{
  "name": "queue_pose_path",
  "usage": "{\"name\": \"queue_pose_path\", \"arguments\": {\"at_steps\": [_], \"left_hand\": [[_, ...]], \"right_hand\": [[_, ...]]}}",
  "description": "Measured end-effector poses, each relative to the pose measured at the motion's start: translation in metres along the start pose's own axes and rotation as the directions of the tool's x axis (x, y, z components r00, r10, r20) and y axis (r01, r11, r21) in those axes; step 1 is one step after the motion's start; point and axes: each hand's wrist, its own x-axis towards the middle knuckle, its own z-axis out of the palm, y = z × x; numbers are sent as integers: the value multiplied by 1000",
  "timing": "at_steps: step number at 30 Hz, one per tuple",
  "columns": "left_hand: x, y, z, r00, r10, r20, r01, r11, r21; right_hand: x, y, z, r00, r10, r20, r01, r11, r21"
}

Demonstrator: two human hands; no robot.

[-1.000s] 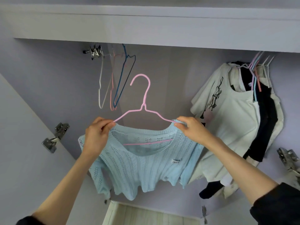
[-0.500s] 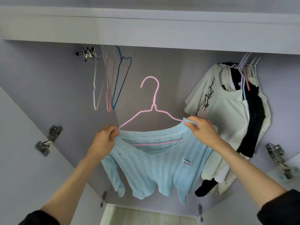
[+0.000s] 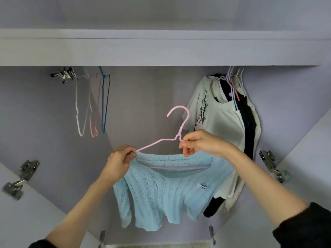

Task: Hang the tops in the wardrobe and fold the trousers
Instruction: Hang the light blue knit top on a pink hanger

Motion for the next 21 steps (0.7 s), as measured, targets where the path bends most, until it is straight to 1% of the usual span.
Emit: {"name": "queue_pose_path", "arguments": {"at_steps": [1,3,6,8,9,11,13,16,18,19,21], "left_hand": [[3,2,1,1000,-8,17,8,1000,2],[8,7,4,999,-34,36,34,999,15],[14,20,7,997,-39,61,38,999,12],[20,31,4,998,19,58,-21,999,41],[23,37,1,997,67,32,-69,996,60],[30,53,-8,975,215,-52,-207,971,121],[39,73,-19,907,403,-119,-363,895,258],[56,101,-33,779,614,-130,-483,719,500],[68,118,-42,710,691,-137,-482,618,621],[75,124,-46,689,708,-151,-455,586,670],[88,133,-53,688,702,-184,-375,561,738]], "right_hand": [[-2,0,-6,996,63,64,-70,992,101],[-3,5,-14,979,148,142,-177,959,222],[0,16,-17,964,183,191,-240,911,336],[0,21,-19,961,177,212,-257,854,453],[0,23,-21,961,167,219,-259,815,518],[3,26,-27,968,148,201,-245,720,649],[6,27,-35,976,137,168,-217,640,737],[12,22,-44,983,140,120,-180,574,799],[16,16,-50,985,146,89,-155,548,822],[19,11,-54,988,140,68,-134,543,829],[24,4,-61,993,117,26,-85,531,843]]}}
